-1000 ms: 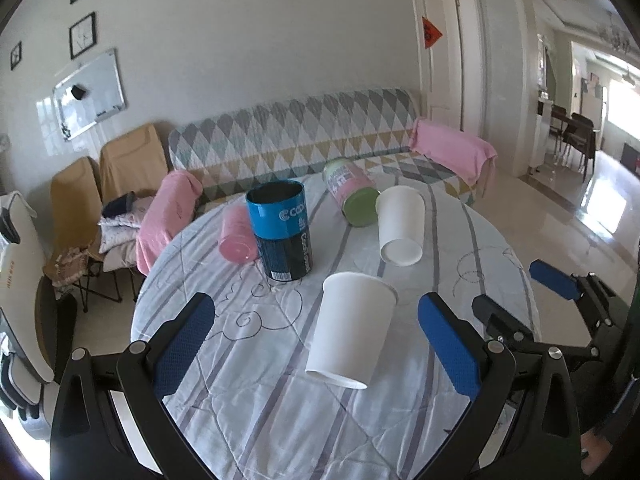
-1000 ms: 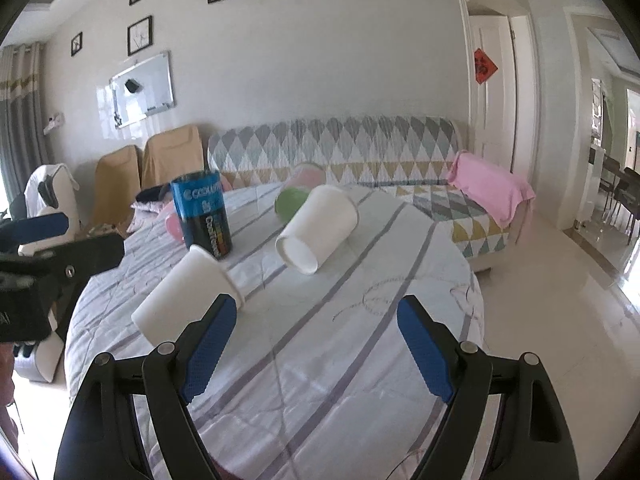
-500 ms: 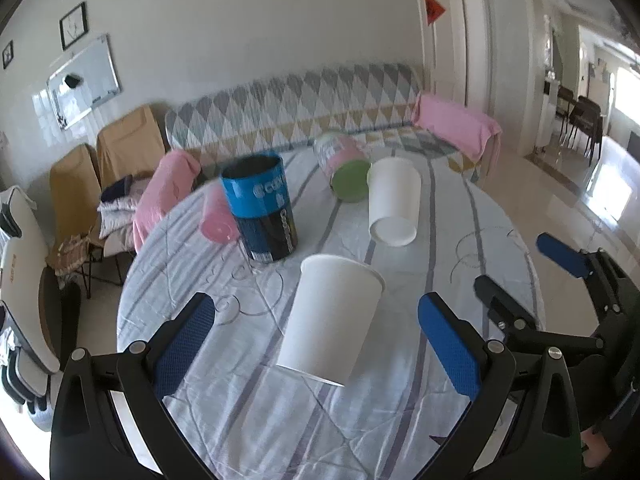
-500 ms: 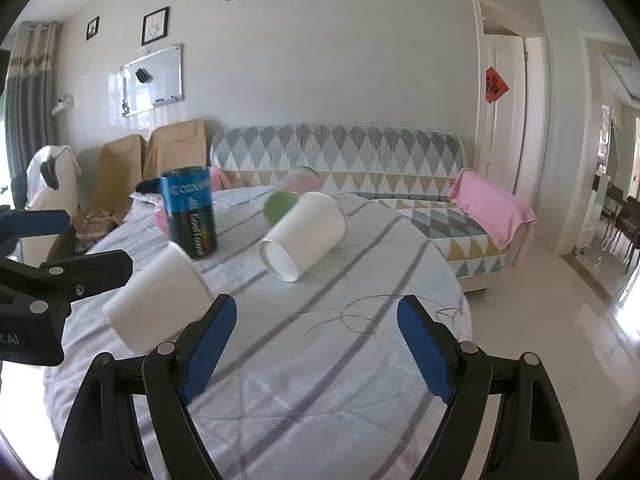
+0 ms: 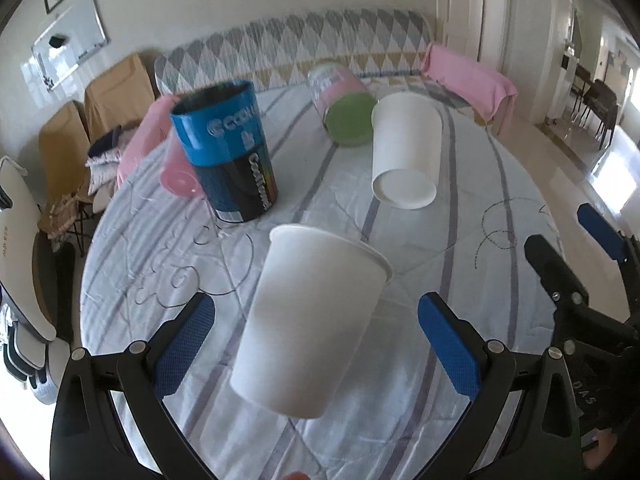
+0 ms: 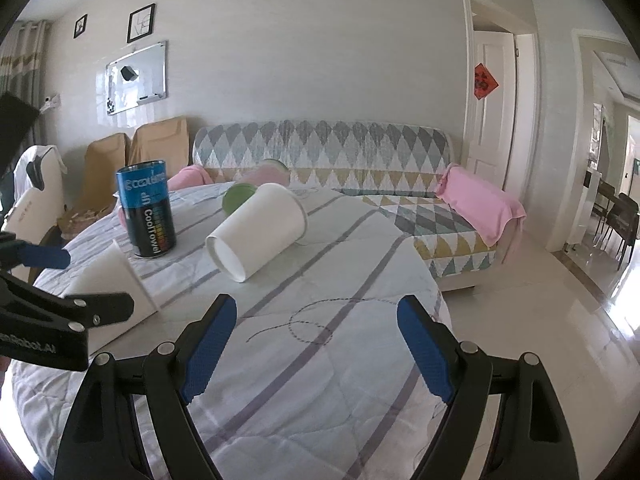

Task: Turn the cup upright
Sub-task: 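Grasp the lying white paper cup with the left gripper and lift it, then rotate the held cup upright and set it on the table, open left gripper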

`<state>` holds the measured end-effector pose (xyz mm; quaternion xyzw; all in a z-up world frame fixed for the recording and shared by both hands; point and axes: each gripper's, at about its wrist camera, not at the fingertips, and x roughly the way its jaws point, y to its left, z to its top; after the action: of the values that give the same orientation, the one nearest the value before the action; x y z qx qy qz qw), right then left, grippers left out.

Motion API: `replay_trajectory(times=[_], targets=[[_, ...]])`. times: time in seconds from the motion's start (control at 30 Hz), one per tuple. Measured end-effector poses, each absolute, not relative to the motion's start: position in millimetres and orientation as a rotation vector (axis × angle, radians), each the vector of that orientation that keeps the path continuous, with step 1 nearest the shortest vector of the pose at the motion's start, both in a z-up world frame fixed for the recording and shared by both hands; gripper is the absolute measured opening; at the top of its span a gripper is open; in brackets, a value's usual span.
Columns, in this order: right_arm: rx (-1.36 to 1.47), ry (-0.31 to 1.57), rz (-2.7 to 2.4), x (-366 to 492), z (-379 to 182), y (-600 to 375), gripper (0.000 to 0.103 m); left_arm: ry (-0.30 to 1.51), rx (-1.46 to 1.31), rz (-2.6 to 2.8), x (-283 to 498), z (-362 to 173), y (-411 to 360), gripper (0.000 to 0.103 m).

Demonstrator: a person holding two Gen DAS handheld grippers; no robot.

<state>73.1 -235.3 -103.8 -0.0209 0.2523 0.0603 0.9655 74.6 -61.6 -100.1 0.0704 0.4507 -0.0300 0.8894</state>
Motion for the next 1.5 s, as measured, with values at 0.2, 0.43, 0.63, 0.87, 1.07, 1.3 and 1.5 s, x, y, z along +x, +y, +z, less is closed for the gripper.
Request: replay_trajectory(times=[0.2,0.43,0.63,0.87,1.07,1.3,1.5], targets=[[-0.036,0.512,0.139,81.2,-106.2,-237.2,0.084,0.994,0.139,-0.058,85.0,-110.0,-61.7,0.076],[-0.016,0.518,0.148,84.2,-108.7,-242.0,0.084,0.94,0.128,-0.049,81.1,-102.8,-57.0,0.076],[-0.013,0.514,0.159,82.3,-106.0,-239.4,0.084,0.859,0.106,-0.051,72.2,-91.0,-47.7,0.075],[-0.014,0.516,0.181,80.2,-104.3,-228.9,0.084,0.726,0.087,-0.024,63.0,-79.7,-30.6,0.075],[-0.022,0.533,0.2,78.4,-107.4,-216.5,0.084,0.657,0.015,-0.035,56.7,-81.7,-6.8,0.076],[-0.036,0.559,0.284,74.5,-107.8,-192.8,0.084,0.649,-0.068,-0.077,54.1,-78.8,13.2,0.076],[0.055,0.601,0.537,69.7,-112.9,-168.1,0.084,0.656,-0.133,-0.127,56.3,-75.0,26.4,0.076]])
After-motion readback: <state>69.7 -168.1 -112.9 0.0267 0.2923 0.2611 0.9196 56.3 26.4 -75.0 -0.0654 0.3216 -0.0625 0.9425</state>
